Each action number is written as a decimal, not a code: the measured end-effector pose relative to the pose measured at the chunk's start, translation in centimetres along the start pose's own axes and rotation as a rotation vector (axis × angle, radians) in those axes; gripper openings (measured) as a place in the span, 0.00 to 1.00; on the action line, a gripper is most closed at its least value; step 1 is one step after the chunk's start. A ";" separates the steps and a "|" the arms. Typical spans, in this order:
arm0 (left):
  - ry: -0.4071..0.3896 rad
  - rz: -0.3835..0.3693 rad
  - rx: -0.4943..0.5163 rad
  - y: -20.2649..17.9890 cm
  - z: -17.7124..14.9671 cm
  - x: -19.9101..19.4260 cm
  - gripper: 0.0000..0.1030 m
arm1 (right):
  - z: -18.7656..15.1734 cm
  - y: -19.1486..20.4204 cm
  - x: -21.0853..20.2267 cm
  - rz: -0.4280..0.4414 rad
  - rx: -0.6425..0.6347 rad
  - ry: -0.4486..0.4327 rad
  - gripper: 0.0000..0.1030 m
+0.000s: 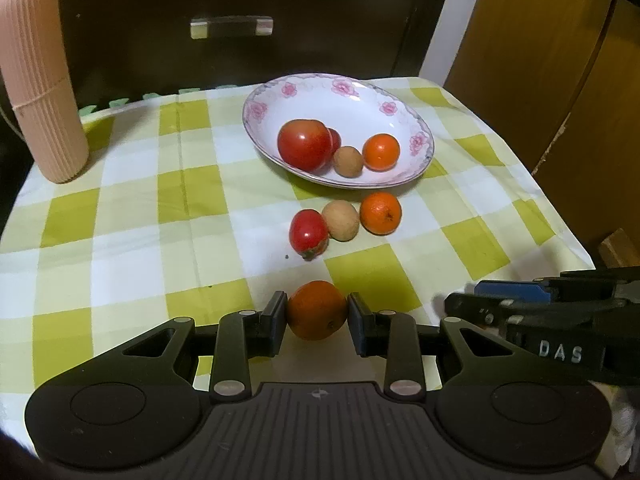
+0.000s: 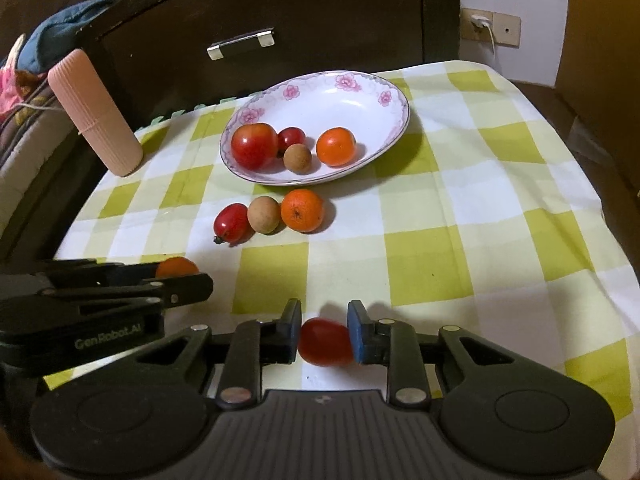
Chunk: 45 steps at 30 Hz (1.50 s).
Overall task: Organize fruits
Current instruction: 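Lift the orange fruit and red tomato in both grippers off the cloth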
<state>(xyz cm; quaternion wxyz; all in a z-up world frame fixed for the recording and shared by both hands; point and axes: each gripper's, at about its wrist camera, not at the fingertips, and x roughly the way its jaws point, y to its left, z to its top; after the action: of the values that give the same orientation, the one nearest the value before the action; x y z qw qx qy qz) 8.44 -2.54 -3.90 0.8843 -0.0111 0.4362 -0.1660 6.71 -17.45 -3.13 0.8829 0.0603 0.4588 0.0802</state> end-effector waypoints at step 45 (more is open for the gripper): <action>0.034 0.003 0.090 -1.2 -1.6 0.6 0.42 | -5.2 1.5 -1.9 -0.064 -0.104 0.074 0.35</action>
<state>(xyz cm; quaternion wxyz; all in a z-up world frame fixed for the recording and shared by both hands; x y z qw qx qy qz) 7.18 -3.62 -5.20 0.8767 0.0321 0.4432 -0.1843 1.23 -16.22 -4.33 0.8694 -0.0033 0.4878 0.0780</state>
